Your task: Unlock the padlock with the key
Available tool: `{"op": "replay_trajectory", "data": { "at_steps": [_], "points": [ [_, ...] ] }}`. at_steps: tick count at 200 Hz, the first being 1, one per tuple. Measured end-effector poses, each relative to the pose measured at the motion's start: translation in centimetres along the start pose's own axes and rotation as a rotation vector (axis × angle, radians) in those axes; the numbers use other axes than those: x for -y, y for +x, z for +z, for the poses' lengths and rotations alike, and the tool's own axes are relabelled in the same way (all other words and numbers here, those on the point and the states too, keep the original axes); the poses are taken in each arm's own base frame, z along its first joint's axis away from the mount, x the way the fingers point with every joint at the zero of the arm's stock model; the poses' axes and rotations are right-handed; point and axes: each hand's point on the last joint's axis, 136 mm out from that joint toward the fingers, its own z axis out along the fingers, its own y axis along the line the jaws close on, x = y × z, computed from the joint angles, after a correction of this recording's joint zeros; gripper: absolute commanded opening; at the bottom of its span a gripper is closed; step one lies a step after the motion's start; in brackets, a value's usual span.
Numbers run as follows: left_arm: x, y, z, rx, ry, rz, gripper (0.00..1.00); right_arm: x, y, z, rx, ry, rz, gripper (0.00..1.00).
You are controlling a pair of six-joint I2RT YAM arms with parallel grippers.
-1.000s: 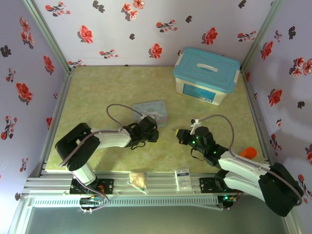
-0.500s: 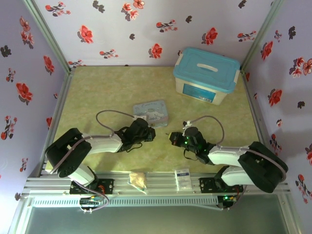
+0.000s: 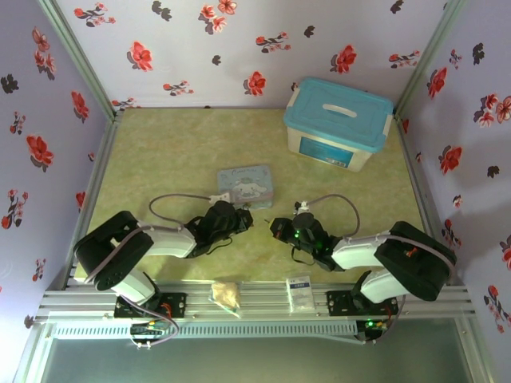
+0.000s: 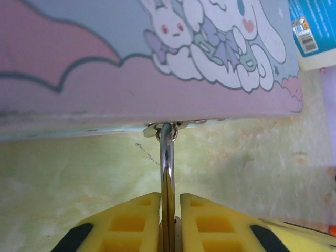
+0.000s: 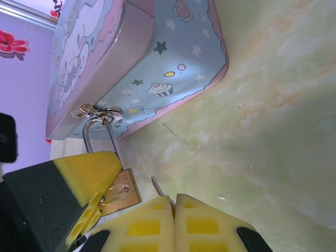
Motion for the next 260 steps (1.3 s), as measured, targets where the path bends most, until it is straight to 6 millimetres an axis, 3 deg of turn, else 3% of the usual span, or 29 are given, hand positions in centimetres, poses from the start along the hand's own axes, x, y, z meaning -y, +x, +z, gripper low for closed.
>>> {"op": "replay_trajectory", "data": {
  "at_steps": [36,84,147,183,260],
  "points": [
    [0.0,-0.1,0.0,0.048,0.028,-0.054,0.0,-0.8,0.5,0.1,0.004,-0.026,0.032,0.0],
    [0.0,-0.3,0.2,0.086,0.069,-0.131,0.0,0.4,1.2,0.9,0.007,0.007,0.088,0.0],
    [0.1,-0.3,0.3,0.112,0.124,-0.202,0.0,0.0,2.9,2.9,0.003,-0.089,0.132,0.0],
    [-0.1,-0.6,0.1,0.135,0.124,-0.219,0.0,0.5,3.1,2.8,0.027,-0.117,0.169,0.0],
    [-0.4,-0.8,0.2,0.16,0.153,-0.252,0.0,-1.1,3.7,2.6,0.016,-0.173,0.165,0.0]
  ]
}}
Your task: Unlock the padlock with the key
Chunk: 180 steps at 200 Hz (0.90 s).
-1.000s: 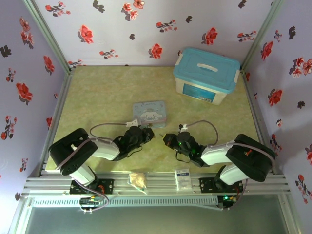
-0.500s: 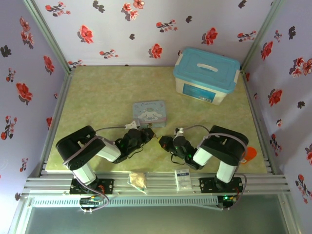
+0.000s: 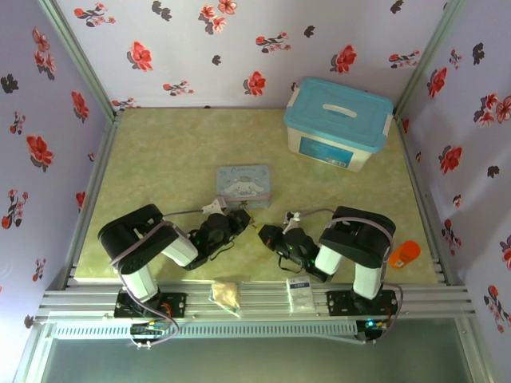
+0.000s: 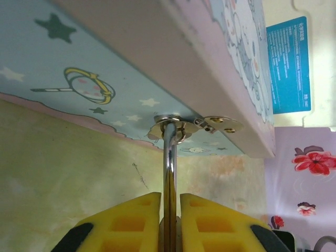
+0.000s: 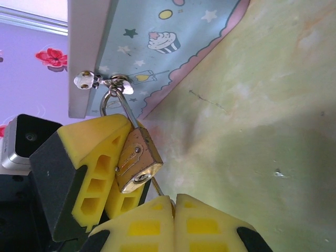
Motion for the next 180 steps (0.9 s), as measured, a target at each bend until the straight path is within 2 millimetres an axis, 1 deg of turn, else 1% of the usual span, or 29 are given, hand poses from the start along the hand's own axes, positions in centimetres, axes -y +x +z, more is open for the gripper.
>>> {"op": "replay_trajectory", "data": {
  "at_steps": [54,120,180],
  "points": [
    [0.07,-0.13,-0.05,0.008,0.008,-0.01,0.0,-0.56,0.21,0.02,-0.001,-0.019,-0.02,0.0],
    [0.16,-0.2,-0.15,0.017,0.022,-0.033,0.0,-1.01,-0.23,0.19,0.024,-0.029,-0.036,0.0],
    [0.14,-0.2,-0.11,0.04,0.025,-0.063,0.0,-1.0,-0.72,0.29,0.055,-0.023,-0.048,0.0]
  ]
}}
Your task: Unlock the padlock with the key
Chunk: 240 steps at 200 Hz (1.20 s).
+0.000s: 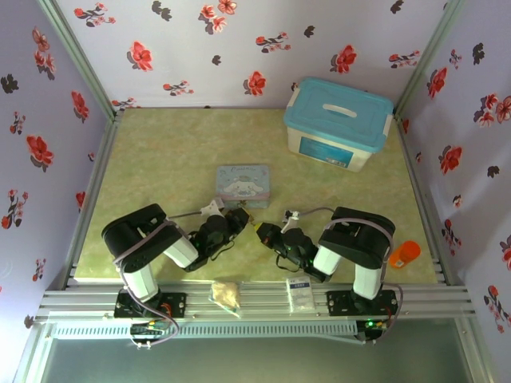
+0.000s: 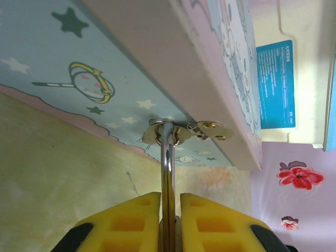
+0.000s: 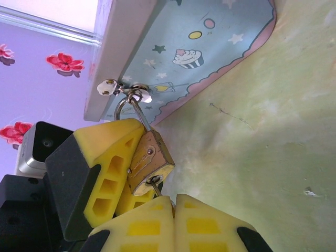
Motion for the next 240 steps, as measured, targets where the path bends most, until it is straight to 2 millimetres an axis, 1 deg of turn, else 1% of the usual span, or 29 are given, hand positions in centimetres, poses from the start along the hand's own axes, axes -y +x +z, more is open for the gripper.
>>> {"op": "replay_trajectory", "data": {
  "at_steps": [41,150,240],
  "points": [
    [0.1,-0.5,0.0,0.033,0.004,-0.027,0.0,-0.3,0.0,0.3,0.022,-0.001,0.002,0.0],
    [0.4,-0.4,0.3,0.045,0.011,-0.082,0.0,-0.2,-1.1,0.2,0.112,0.015,0.027,0.0],
    [0.7,-0.3,0.8,0.049,0.018,-0.156,0.0,-0.4,-1.4,-0.1,0.18,0.023,0.014,0.0]
  ]
}}
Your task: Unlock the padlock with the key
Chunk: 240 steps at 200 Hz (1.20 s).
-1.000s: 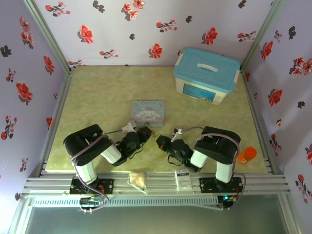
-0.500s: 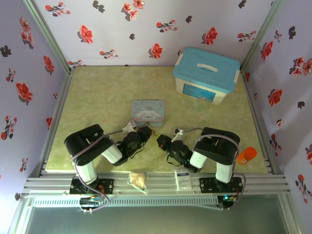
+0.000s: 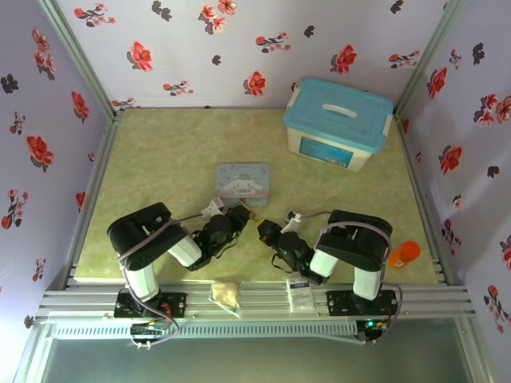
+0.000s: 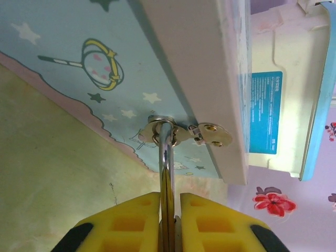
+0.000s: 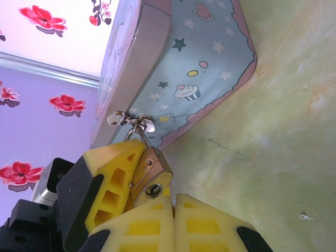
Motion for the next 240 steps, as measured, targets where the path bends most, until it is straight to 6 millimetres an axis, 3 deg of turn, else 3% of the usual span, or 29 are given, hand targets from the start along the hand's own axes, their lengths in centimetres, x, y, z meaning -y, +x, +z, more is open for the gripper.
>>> {"op": "replay_trajectory", "data": {
  "at_steps": [116,240],
  "points": [
    [0.34,0.27,0.4,0.042,0.008,-0.112,0.0,-0.08,-0.67,-0.18,0.071,0.01,-0.01,0.0],
    [0.15,-0.42,0.55,0.09,0.003,-0.1,0.0,-0.28,-0.96,0.65,0.048,0.015,-0.078,0.0]
  ]
}}
